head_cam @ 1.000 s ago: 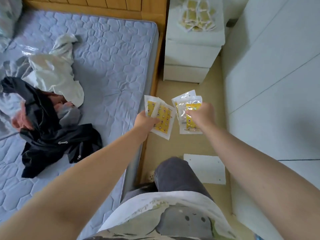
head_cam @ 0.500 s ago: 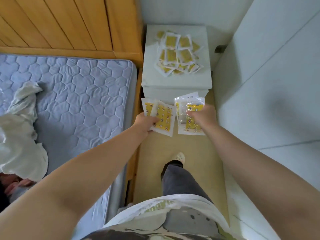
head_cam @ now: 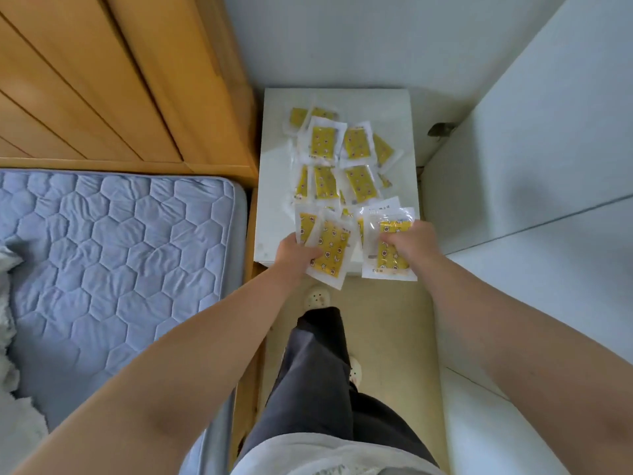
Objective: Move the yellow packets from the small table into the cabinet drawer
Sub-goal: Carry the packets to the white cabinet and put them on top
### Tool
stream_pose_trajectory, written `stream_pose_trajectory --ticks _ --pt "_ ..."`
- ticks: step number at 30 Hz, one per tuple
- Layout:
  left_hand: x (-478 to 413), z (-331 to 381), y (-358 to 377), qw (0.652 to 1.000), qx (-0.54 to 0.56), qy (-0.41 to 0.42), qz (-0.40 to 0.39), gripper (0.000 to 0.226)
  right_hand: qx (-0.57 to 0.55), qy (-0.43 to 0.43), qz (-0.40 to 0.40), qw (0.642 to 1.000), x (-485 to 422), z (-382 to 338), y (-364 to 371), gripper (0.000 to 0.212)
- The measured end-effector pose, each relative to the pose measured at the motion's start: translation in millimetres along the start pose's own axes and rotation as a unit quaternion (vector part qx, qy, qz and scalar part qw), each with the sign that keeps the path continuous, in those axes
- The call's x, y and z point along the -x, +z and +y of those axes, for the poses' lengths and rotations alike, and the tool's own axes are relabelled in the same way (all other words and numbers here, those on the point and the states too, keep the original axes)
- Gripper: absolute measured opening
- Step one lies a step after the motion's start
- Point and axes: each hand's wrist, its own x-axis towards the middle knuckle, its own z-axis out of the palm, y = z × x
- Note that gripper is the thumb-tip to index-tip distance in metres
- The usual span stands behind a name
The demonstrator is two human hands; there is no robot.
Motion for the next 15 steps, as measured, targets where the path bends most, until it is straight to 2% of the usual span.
stream_pose_trajectory --ticks 3,8,10,11,12,13,15 --pt "-49.8 38.3 -2.0 0.999 -0.048 0.013 0.002 0.039 -0.013 0.009 0.007 1.0 -43.2 -38.1 10.6 0.013" --pt "-121.4 90.8 2.4 0.997 -0.052 0.056 -0.01 0.036 -0.066 -0.005 0.0 0.998 -113.4 -95.0 37.9 0.013" --pt "-145.3 100.6 7.1 0.995 -0.053 0.084 -0.015 0.054 -0.063 -0.009 -0.015 0.998 -137.7 -107.4 50.5 0.023" --pt "-157.5 100.5 10.4 0.99 -0.095 0.102 -0.014 0.07 -0.038 -0.009 -0.02 0.999 -147.9 -110.3 57.3 0.032" --pt "-167.8 98.9 13.2 0.976 -0.179 0.123 -0.015 0.085 0.016 -0.018 -0.022 0.999 -157.6 -109.2 64.3 0.042" --pt "-178.0 93.5 16.0 0.944 -0.297 0.14 -0.019 0.092 0.101 -0.037 -0.028 0.994 -166.5 -105.1 71.1 0.052" --pt "-192.0 78.8 20.0 0.857 -0.49 0.157 -0.028 0.093 0.27 -0.066 -0.029 0.96 -179.1 -90.6 84.4 0.069"
